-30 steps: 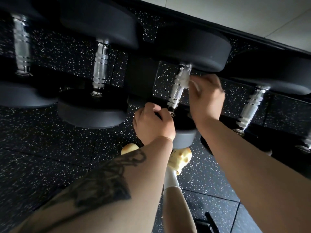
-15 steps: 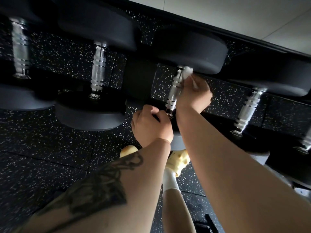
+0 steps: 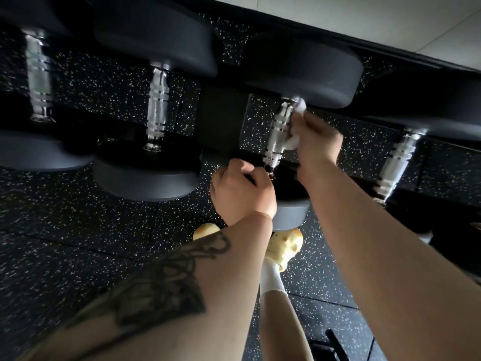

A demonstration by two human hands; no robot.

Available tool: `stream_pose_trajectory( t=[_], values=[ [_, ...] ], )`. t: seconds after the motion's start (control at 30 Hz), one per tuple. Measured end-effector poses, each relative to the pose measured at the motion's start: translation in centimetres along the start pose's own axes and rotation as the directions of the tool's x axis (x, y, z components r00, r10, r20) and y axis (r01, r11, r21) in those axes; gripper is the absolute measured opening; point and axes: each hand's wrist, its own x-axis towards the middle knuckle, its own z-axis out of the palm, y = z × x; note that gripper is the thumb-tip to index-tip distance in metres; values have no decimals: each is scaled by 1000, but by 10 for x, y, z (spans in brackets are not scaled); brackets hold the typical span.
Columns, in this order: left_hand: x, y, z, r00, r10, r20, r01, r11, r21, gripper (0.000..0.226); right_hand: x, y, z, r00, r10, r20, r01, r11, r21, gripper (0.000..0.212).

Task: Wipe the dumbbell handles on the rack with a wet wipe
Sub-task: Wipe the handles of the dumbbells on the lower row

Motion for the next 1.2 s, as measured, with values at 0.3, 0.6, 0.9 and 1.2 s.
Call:
stream_pose_trajectory(
  t=[0.3,0.6,0.9,1.2],
  values=[
    [-1,0,0,1000,7,22,-8,1000,19,26,-8,-6,-12,998,-28,48,34,991,-133,22],
    [1,3,-2,999,-21,37,20,999,25,30,-5,16,-15,456,-761,461,838,193,-510,8],
    [0,3,-1,999,-44,18,44,999,3,25,-23,14,-31,678,-417,606,735,379,-562,11],
    [0,4,-2,999,-37,31,37,999,4,34,-10,15,-58,932,26,362,308,468,-828,9]
  ],
)
